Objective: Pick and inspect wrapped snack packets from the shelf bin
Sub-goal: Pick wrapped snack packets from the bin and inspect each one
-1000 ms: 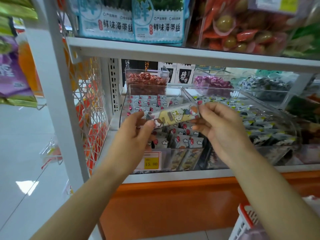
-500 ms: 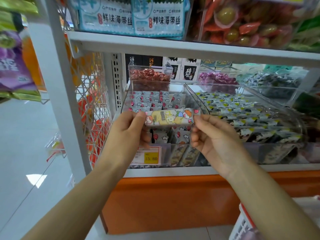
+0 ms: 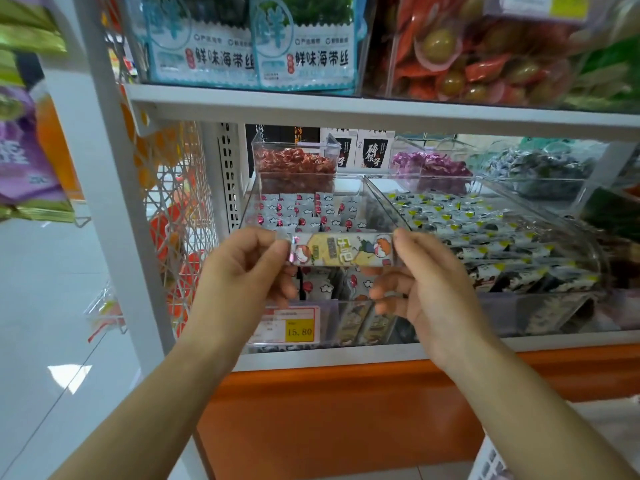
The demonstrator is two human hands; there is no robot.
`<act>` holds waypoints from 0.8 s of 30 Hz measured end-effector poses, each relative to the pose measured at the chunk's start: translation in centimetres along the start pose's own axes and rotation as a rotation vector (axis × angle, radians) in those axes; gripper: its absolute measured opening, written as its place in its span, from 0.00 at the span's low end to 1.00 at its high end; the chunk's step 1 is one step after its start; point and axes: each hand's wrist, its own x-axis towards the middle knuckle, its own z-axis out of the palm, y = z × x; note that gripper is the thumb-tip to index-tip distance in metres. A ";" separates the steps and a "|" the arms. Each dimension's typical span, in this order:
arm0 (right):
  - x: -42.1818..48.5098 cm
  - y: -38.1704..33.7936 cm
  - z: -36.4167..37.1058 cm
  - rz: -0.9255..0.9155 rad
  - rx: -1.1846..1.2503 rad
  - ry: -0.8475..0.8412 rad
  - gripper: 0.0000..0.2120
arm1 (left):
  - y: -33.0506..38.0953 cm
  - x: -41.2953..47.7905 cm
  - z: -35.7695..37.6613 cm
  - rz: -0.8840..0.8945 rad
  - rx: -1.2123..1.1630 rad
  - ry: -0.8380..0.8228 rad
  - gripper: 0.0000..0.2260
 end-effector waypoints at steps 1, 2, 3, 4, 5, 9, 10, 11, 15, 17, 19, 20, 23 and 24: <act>-0.1 -0.2 0.1 -0.003 0.013 0.006 0.08 | -0.1 0.0 0.1 0.014 0.031 -0.012 0.07; -0.1 -0.4 0.2 -0.005 0.023 0.015 0.08 | -0.3 -0.1 0.2 0.004 0.027 -0.024 0.07; -0.1 -0.5 0.1 -0.006 0.029 0.019 0.08 | -0.3 -0.1 0.3 -0.023 0.001 -0.034 0.07; -0.1 -0.5 0.1 0.000 0.032 0.015 0.08 | -0.3 -0.1 0.3 -0.057 -0.032 -0.039 0.07; 0.0 -0.5 0.0 0.013 0.030 0.009 0.09 | -0.3 -0.1 0.3 -0.082 -0.048 -0.040 0.08; 0.1 -0.1 0.0 0.051 0.040 0.000 0.07 | -0.3 0.0 0.0 -0.093 -0.001 0.012 0.08; 0.2 0.0 0.1 0.045 0.041 -0.007 0.07 | -0.2 0.1 0.0 -0.097 0.003 0.023 0.08; 0.2 0.0 0.0 0.031 0.030 -0.012 0.07 | -0.2 0.1 -0.1 -0.101 0.003 0.027 0.07; 0.5 0.1 -0.4 0.005 0.045 -0.003 0.09 | 0.2 0.1 -0.3 -0.071 0.027 0.010 0.02; 0.6 0.3 -0.5 -0.006 0.049 0.015 0.09 | 0.2 0.1 -0.3 -0.067 0.023 -0.008 0.04; 0.6 0.6 -0.5 -0.026 0.030 0.031 0.08 | 0.2 0.2 -0.3 -0.090 0.016 -0.017 0.04; 0.6 0.6 -0.4 -0.037 0.025 0.036 0.07 | 0.2 0.2 -0.3 -0.106 0.003 -0.017 0.04; 0.6 0.7 -0.3 -0.059 0.022 0.023 0.06 | 0.3 0.4 -0.4 -0.155 -0.089 -0.002 0.11; 0.7 0.7 -0.3 -0.061 0.016 0.009 0.06 | 0.4 0.4 -0.5 -0.170 -0.115 0.006 0.14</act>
